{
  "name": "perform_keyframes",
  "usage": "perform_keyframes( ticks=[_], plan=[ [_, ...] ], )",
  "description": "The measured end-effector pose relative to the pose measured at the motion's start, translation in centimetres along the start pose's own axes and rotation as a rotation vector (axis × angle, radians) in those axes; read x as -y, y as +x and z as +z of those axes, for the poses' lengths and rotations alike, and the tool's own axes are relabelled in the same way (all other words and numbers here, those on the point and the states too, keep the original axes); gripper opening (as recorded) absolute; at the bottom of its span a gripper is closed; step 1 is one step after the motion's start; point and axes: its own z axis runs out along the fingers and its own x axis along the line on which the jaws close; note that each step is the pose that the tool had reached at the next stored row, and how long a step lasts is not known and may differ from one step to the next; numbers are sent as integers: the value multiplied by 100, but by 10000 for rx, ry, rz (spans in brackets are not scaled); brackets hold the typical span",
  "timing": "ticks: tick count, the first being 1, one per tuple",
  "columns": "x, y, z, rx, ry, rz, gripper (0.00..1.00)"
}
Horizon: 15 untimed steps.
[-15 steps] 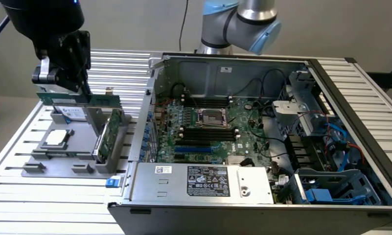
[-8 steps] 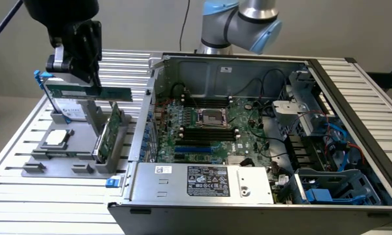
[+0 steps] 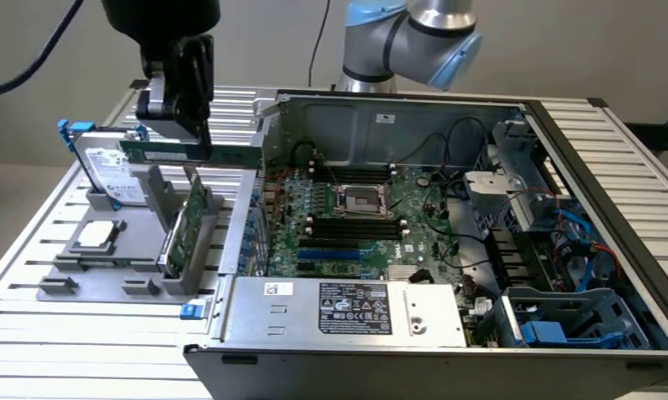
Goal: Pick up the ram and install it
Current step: 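Pick up the ram and move it above insertion slot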
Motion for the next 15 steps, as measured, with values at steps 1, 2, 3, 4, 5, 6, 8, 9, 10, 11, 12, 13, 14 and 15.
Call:
perform_keyframes(
  ticks=[1, 2, 3, 4, 5, 6, 8, 9, 10, 11, 12, 13, 14, 15],
  plan=[
    [45, -7, -2, 0, 0, -1, 14],
    [89, -13, -3, 0, 0, -1, 14],
    [134, -20, -4, 0, 0, -1, 14],
    [182, -26, -6, 0, -1, 0, 14],
    [227, -32, -7, 0, -2, 0, 14],
    [273, -37, -9, -1, -2, -1, 14],
    [363, -47, -11, 0, -3, -1, 14],
    [407, -52, -13, 1, -4, 1, 14],
    [452, -57, -14, 1, -4, 0, 14],
    [498, -62, -15, 2, -4, -1, 14],
    [547, -66, -18, 1, -5, -1, 14],
    [592, -71, -19, 2, -4, 0, 14],
    [636, -75, -20, 3, -4, 0, 14],
    [682, -80, -22, 3, -4, -1, 14]
  ],
)
